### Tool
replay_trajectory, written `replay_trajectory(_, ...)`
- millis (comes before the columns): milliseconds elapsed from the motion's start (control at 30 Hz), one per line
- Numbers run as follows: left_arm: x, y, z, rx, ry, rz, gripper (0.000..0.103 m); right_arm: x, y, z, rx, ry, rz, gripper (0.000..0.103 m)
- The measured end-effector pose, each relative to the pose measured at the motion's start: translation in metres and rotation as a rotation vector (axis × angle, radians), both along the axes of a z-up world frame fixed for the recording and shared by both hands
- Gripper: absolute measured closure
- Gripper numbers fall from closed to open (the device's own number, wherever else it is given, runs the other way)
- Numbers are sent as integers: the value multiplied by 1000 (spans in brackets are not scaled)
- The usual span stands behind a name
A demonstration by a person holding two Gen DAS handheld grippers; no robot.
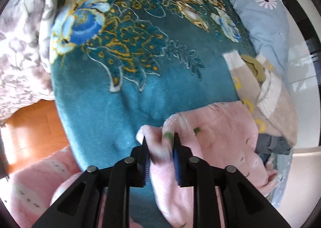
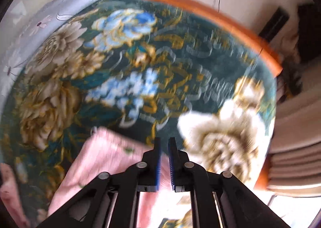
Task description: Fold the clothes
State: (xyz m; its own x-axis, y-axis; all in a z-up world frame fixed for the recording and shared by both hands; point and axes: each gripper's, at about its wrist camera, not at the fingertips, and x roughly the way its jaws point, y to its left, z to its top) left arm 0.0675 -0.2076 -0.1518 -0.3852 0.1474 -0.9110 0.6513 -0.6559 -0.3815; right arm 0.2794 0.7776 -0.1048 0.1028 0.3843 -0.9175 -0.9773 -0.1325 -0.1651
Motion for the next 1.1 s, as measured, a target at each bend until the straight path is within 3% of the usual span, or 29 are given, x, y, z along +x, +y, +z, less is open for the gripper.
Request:
replay_trajectory(67,5,-8,8,-41,-11,42,70,-18,-1,10,46,3,18,79)
replay_trajectory(167,8,-8,26,-50,40,65,69,-69,-14,13,21,125,139,67)
replay_trajectory(233,-1,3,36,-37,86,33,68,-125,-38,2,-84,241,278,55)
replay_trajectory(433,-23,45,50,-21,143,-98,66,-279,-129,-28,-352,447,570,49)
replay_trajectory(500,-21,49,51,-23,141,-108,66,-322,-147,-34,-366,434,613,49)
replay_trajectory(633,-8,42,45,-19,112,-76,66,-368,-159,-54,-348,320,658,45)
replay_trajectory(800,2,37,36,-8,77,-41,66,-377,-161,-85,-388,230,613,44)
replay_trajectory(867,0,38,35,-7,75,-45,66,-371,-161,-91,-412,263,582,47)
replay_trajectory(900,-1,38,34,-7,75,-47,66,-368,-161,-92,-419,279,569,57)
replay_trajectory(933,-3,41,33,-4,76,-55,66,-365,-162,-92,-436,295,558,80)
replay_trajectory(967,-6,43,32,2,76,-65,66,-363,-163,-91,-465,311,551,90)
replay_trajectory(1033,-10,49,30,8,72,-85,66,-362,-167,-80,-492,367,565,94)
replay_trajectory(1100,-12,54,29,15,72,-103,66,-358,-172,-49,-461,457,656,94)
